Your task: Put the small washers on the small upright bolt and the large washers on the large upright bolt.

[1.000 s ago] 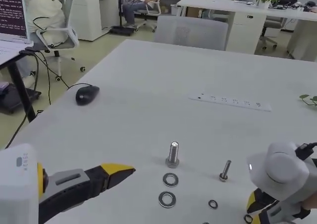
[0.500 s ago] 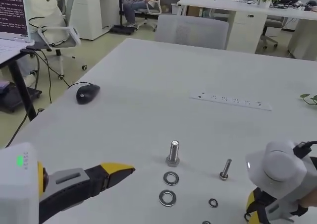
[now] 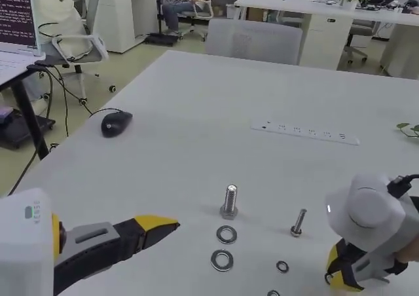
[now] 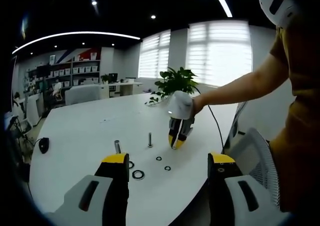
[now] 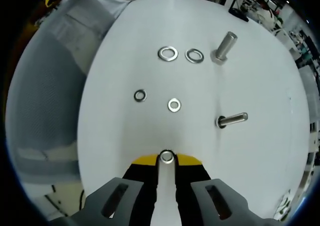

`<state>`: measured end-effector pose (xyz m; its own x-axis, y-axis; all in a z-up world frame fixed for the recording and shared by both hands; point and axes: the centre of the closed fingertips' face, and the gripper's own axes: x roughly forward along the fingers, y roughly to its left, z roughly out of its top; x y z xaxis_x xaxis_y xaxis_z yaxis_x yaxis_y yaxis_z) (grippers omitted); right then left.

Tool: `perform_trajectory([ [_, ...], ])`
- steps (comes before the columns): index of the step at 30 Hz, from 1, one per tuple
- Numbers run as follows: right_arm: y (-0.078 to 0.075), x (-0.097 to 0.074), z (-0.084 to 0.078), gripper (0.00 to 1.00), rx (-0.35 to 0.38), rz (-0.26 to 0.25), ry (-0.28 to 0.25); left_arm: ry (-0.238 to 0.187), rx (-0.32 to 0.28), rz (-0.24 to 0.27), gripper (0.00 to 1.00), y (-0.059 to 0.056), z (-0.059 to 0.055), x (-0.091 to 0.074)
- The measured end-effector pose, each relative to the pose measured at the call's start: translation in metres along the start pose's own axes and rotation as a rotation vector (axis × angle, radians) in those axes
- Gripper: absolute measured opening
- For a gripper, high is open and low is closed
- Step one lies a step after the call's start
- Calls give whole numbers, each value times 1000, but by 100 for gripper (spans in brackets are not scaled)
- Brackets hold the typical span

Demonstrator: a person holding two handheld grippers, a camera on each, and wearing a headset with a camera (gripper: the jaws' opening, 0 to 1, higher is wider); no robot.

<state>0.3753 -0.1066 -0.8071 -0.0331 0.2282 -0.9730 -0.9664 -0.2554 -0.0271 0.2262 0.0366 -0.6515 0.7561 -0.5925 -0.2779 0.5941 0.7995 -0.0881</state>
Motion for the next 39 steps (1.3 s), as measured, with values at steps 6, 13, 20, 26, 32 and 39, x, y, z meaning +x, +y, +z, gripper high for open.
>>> perform_trajectory([
  [6, -14, -18, 7, 12, -2, -36, -20, 3, 0, -3, 63, 0, -1, 1],
  [13, -30, -35, 16, 12, -19, -76, -26, 1, 1, -4, 63, 0, 1, 2],
  [20, -49, -48, 32, 12, -38, -110, -38, -4, 1, -4, 63, 2, 3, 2],
  [26, -60, -51, 43, 12, -58, -123, -39, -4, -4, -2, 63, 4, 3, 2],
  [32, -67, -47, 52, 12, -74, -125, -42, -4, -7, 1, 64, 6, 3, 2],
  [39, -73, -40, 53, 12, -78, -116, -32, -4, -14, 5, 64, 8, 3, 4],
])
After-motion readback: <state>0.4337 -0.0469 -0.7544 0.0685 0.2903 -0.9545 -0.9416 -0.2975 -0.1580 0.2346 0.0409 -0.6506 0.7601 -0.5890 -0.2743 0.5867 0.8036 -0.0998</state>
